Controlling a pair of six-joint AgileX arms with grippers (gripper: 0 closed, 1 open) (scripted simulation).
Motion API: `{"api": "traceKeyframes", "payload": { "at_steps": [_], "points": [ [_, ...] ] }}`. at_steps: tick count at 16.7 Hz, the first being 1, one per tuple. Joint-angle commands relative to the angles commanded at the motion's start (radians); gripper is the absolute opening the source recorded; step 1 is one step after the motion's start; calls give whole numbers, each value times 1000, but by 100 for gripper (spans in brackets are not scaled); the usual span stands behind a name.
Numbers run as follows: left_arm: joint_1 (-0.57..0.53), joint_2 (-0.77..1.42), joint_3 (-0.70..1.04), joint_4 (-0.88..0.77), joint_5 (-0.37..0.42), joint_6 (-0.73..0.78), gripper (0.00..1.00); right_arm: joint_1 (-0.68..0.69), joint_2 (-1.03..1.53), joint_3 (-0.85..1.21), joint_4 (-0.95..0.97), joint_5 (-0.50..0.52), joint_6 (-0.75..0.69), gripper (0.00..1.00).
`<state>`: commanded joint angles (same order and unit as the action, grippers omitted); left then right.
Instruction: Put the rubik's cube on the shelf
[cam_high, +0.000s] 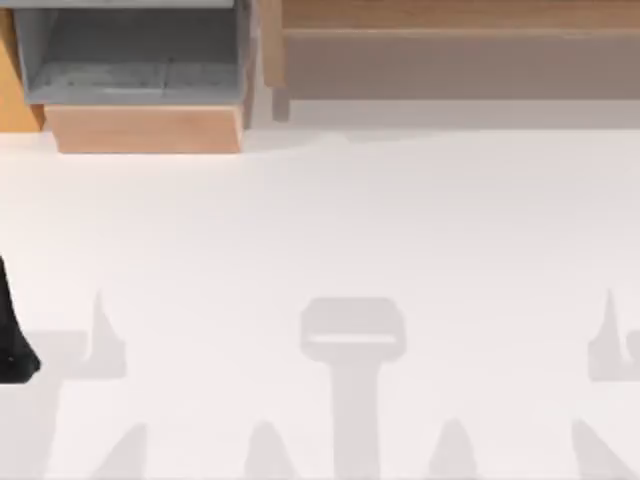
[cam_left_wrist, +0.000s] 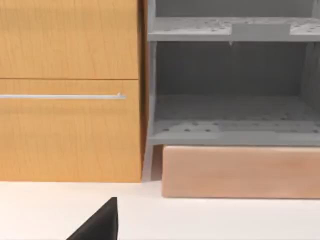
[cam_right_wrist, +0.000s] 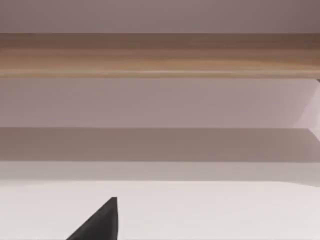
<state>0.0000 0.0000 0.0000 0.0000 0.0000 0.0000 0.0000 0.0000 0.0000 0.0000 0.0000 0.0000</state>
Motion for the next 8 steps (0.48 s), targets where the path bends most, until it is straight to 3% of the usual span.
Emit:
{"api": "traceKeyframes", "payload": {
  "at_steps": [4, 8],
  "points": [
    [3, 29, 10, 12, 9, 20, 100, 0, 0, 0, 0, 0, 0, 100],
    [27, 206, 79, 87, 55, 140, 100, 0, 0, 0, 0, 0, 0, 100]
  ]
}}
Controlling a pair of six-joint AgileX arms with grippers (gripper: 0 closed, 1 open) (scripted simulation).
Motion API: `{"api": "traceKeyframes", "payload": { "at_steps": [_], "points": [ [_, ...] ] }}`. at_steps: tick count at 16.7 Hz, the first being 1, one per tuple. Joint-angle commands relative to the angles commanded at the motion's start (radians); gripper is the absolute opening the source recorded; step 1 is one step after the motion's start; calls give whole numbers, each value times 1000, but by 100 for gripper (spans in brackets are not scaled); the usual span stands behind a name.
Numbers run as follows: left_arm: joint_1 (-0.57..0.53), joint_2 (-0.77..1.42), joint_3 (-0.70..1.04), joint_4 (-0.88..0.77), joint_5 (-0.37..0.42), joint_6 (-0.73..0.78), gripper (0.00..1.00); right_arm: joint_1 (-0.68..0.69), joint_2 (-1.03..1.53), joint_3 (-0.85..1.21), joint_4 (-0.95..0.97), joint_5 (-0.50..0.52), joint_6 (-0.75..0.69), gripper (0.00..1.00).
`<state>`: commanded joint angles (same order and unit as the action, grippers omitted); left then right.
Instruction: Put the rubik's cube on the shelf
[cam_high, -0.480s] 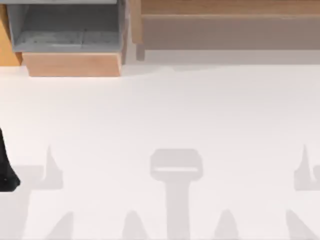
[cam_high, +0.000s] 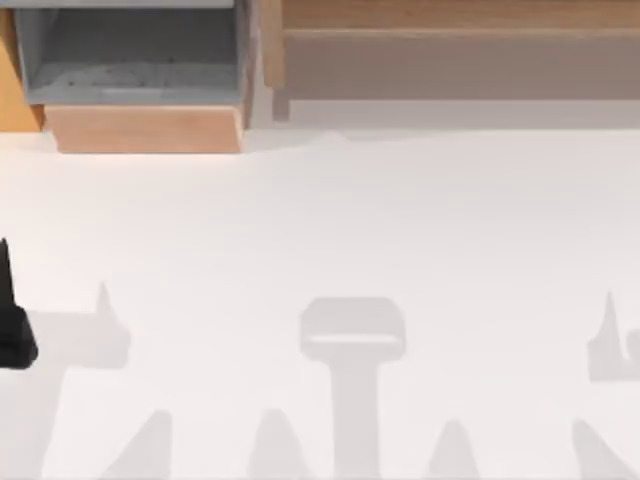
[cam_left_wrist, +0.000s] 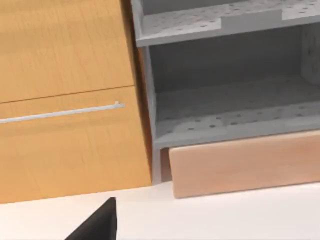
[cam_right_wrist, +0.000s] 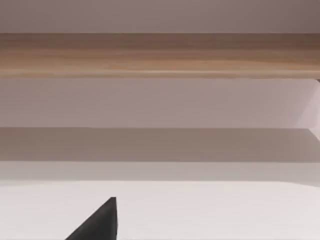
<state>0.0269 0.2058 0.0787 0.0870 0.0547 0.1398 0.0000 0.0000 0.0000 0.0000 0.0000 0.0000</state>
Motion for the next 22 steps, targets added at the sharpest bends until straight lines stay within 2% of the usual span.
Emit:
{"api": "traceKeyframes", "payload": {
  "at_steps": [5, 17, 22],
  "points": [
    [65, 388, 167, 181, 84, 265, 100, 0, 0, 0, 0, 0, 0, 100],
    [286, 1540, 732, 784, 309, 1067, 100, 0, 0, 0, 0, 0, 0, 100],
    [357, 1896, 922, 984, 378, 1318, 100, 0, 0, 0, 0, 0, 0, 100]
  ]
}}
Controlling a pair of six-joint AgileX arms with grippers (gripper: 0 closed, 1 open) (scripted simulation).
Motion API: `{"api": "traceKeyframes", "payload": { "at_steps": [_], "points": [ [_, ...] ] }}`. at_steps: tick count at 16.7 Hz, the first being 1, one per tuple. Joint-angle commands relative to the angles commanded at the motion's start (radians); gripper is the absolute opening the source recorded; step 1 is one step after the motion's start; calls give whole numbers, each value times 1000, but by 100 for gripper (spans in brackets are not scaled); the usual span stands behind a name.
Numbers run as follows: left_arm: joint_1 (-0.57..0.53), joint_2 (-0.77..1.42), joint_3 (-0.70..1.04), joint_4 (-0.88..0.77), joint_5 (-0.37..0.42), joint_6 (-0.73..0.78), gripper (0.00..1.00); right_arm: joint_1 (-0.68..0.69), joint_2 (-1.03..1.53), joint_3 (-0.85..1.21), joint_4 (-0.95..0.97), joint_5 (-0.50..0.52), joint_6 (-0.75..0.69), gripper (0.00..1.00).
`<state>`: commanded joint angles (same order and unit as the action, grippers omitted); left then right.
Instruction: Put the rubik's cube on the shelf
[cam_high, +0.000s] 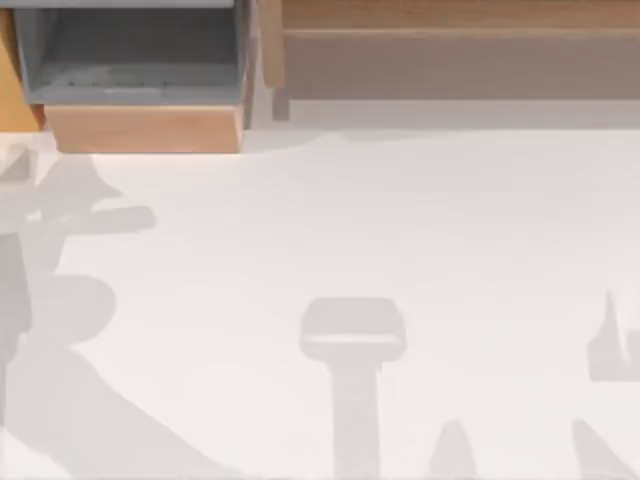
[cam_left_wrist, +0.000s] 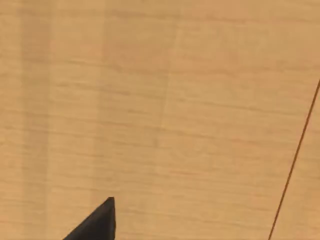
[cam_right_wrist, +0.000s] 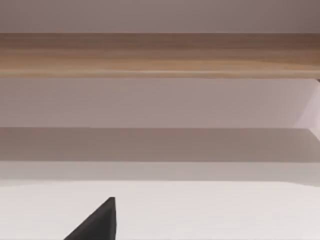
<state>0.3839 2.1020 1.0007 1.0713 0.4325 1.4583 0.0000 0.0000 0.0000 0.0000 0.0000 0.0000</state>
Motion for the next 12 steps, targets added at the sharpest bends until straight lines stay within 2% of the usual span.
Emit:
{"api": "traceKeyframes", "payload": {
  "at_steps": [5, 12],
  "points": [
    [34, 171, 95, 99, 31, 121, 100, 0, 0, 0, 0, 0, 0, 100],
    [30, 178, 99, 100, 30, 125, 100, 0, 0, 0, 0, 0, 0, 100]
  ]
}}
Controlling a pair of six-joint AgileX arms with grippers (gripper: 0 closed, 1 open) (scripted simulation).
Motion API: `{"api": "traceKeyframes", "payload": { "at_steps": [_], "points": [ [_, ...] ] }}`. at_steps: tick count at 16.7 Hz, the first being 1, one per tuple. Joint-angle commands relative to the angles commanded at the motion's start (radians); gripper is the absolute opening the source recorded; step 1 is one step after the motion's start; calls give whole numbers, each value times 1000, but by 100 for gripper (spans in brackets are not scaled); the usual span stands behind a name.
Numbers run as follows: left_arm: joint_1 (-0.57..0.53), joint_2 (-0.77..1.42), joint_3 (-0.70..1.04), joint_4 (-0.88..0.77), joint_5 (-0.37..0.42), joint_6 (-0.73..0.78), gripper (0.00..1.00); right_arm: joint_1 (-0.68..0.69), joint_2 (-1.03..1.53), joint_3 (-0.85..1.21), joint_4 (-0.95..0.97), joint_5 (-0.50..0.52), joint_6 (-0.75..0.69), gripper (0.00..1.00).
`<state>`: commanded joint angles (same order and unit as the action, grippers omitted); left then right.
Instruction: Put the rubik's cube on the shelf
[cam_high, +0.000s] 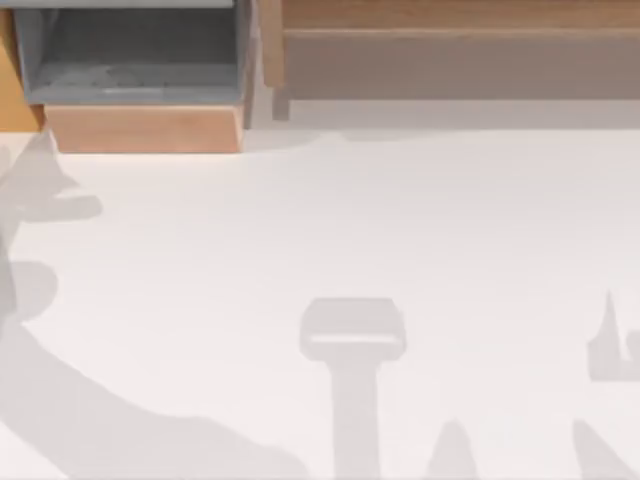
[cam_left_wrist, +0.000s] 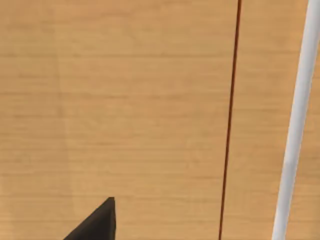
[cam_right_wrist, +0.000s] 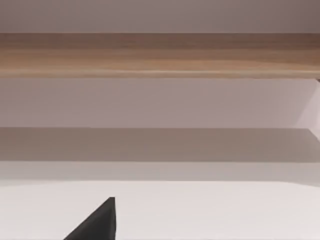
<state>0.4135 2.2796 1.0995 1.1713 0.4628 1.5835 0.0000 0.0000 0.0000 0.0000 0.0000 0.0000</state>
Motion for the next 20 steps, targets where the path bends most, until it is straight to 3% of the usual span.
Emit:
{"api": "traceKeyframes", "payload": {
  "at_steps": [10, 20],
  "points": [
    [-20, 55, 115, -57, -22, 0, 100, 0, 0, 0, 0, 0, 0, 100],
    [-20, 55, 115, -57, -22, 0, 25, 0, 0, 0, 0, 0, 0, 100]
  ]
}}
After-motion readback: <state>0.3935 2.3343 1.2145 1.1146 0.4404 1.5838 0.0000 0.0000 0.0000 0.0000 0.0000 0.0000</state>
